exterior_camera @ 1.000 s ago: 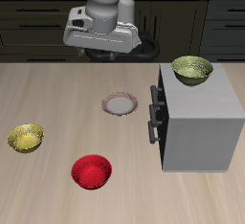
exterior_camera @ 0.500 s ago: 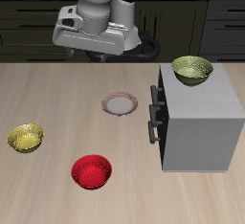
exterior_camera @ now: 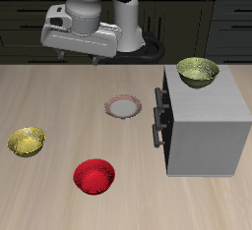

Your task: Place the yellow bowl on the plate

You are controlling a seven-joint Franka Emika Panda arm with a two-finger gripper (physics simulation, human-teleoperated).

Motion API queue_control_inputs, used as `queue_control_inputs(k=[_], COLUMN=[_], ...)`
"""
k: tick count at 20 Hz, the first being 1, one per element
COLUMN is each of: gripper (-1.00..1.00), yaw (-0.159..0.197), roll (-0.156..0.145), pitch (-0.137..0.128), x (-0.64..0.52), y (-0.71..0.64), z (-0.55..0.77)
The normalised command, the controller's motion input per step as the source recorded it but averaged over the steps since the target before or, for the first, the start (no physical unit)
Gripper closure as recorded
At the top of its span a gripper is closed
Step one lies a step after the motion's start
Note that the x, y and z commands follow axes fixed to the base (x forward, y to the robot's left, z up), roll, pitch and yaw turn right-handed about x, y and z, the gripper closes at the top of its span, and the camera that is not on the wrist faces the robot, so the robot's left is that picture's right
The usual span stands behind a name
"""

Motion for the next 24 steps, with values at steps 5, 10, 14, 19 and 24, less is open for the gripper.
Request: queue_control_inputs(k=[5, 10, 14, 19, 24], gripper=[-1.00, -1.00, -1.00, -1.00, -1.00], yaw=[0.010, 0.037, -0.014, 0.034, -0.005], roll=[0.039, 0.008, 0.001, 0.046, 0.053], pitch=[-0.043, -0.021, -0.017, -0.008, 0.000], x=[0.16, 0.17, 0.16, 0.20, 0.15], y=[-0.08, -0.13, -0.25, -0.20, -0.07], z=[0.17, 0.09, 0.14, 0.07, -0.01])
